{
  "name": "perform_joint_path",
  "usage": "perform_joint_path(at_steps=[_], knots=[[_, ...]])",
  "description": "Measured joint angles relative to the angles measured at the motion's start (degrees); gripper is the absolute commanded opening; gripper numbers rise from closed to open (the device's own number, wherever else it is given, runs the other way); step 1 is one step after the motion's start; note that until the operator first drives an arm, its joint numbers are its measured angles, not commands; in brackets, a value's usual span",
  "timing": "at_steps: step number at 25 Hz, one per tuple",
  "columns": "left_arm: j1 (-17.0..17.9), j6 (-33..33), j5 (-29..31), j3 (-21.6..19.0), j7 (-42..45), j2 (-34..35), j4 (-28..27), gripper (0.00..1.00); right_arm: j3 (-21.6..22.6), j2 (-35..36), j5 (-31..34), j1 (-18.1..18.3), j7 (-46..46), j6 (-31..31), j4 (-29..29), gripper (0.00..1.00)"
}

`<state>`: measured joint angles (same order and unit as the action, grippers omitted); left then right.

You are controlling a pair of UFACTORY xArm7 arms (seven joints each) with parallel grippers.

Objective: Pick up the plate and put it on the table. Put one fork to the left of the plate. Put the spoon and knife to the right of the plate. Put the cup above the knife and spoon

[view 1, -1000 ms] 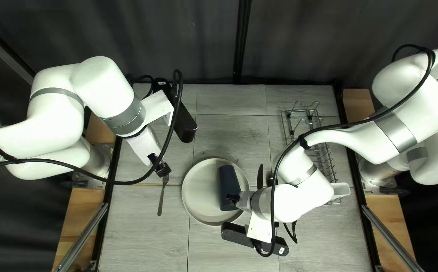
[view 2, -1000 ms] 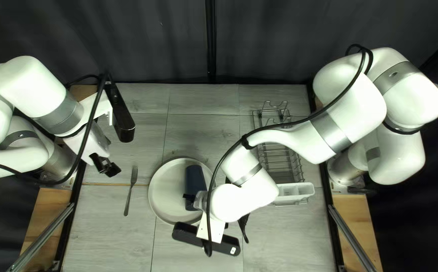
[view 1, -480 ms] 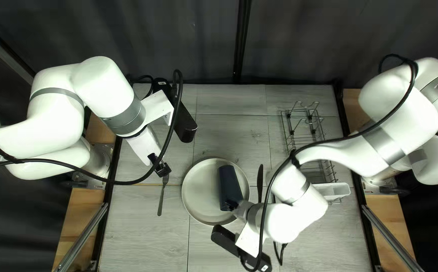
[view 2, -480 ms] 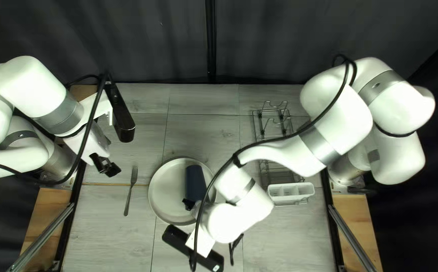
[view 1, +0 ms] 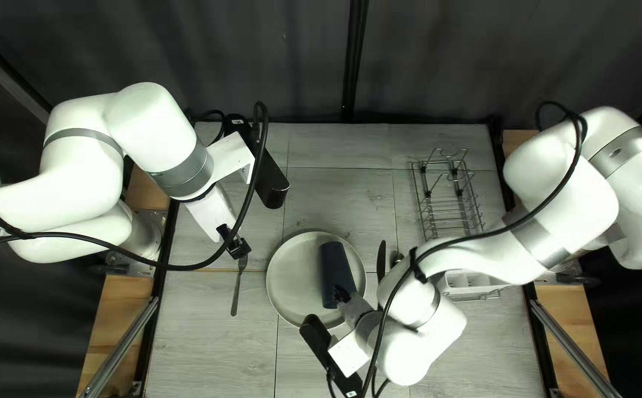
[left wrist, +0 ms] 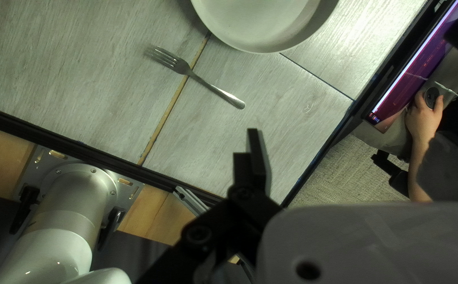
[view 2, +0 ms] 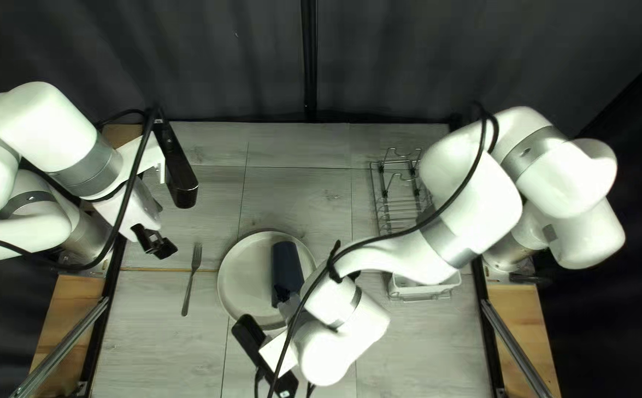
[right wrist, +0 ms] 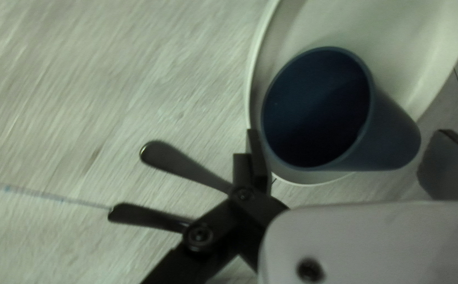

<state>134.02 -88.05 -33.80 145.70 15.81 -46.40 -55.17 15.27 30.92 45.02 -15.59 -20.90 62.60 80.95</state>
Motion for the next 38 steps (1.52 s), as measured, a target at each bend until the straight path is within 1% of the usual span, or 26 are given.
perform_joint_path(at_steps=[2,7,15,16,17,18,23,28,33,38], knots=[[0.00,0.00,0.00,0.00,0.00,0.00,0.00,1.00,-0.77,1.26,0.67,-0.54,-1.12,1.18,1.20,1.00],[0.00,0.00,0.00,0.00,0.00,0.00,0.00,1.00,-2.34,1.94,1.51,-0.65,-4.04,2.58,1.31,1.00],[0.00,0.00,0.00,0.00,0.00,0.00,0.00,1.00,-4.36,5.55,1.14,-1.23,-8.31,6.17,5.25,1.00],[0.00,0.00,0.00,0.00,0.00,0.00,0.00,1.00,-4.56,5.82,1.03,-1.19,-8.75,6.39,5.44,0.93],[0.00,0.00,0.00,0.00,0.00,0.00,0.00,1.00,-4.70,5.88,0.90,-1.12,-9.12,6.59,5.43,0.05],[0.00,0.00,0.00,0.00,0.00,0.00,0.00,1.00,-4.80,5.86,0.78,-1.07,-9.38,6.76,5.36,0.00],[0.00,0.00,0.00,0.00,0.00,0.00,0.00,1.00,-5.03,4.26,0.37,-1.26,-10.98,8.20,4.19,0.00],[0.00,0.00,0.00,0.00,0.00,0.00,0.00,1.00,-5.17,0.71,0.57,-1.83,-12.31,10.21,2.30,0.00],[0.00,0.00,0.00,0.00,0.00,0.00,0.00,1.00,-4.98,-4.59,0.26,-2.29,-12.82,12.86,-0.81,0.00],[0.00,0.00,0.00,0.00,0.00,0.00,0.00,1.00,-4.67,-11.53,-1.43,-1.79,-12.15,14.11,-5.86,0.00]])
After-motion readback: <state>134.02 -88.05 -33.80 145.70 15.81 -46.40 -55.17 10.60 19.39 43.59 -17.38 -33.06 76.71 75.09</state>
